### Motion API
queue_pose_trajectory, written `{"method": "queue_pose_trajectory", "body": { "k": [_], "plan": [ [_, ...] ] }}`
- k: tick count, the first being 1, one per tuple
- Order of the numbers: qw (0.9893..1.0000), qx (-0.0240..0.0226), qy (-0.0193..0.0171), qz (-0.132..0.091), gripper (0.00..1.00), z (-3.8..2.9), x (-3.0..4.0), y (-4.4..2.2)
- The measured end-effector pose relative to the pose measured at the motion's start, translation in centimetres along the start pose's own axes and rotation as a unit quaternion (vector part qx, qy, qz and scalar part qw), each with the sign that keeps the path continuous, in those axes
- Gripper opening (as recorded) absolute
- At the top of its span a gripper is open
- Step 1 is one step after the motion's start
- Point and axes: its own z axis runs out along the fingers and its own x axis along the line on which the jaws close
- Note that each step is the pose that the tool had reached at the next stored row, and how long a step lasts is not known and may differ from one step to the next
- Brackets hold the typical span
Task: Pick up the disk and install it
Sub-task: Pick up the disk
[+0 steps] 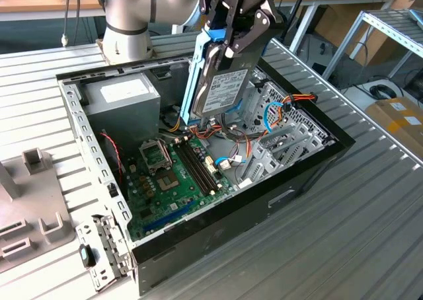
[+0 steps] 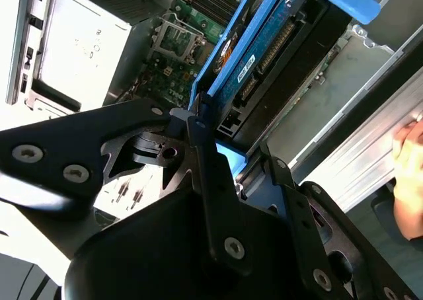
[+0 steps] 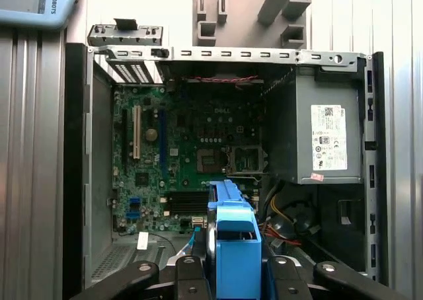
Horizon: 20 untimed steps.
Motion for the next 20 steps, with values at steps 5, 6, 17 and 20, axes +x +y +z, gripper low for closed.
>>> {"method": "queue_pose_trajectory", "body": {
  "k": [5, 6, 17, 20],
  "plan": [
    [1.0000, -0.0001, 0.0013, 0.000, 0.37, 0.13, 0.17, -0.59],
    [1.0000, -0.0002, 0.0016, 0.000, 0.37, 0.17, 0.19, -0.77],
    [1.0000, -0.0003, 0.0039, 0.000, 0.37, 0.40, 0.39, -2.25],
    [1.0000, -0.0004, 0.0042, 0.000, 0.37, 0.46, 0.69, -2.62]
  ]
}}
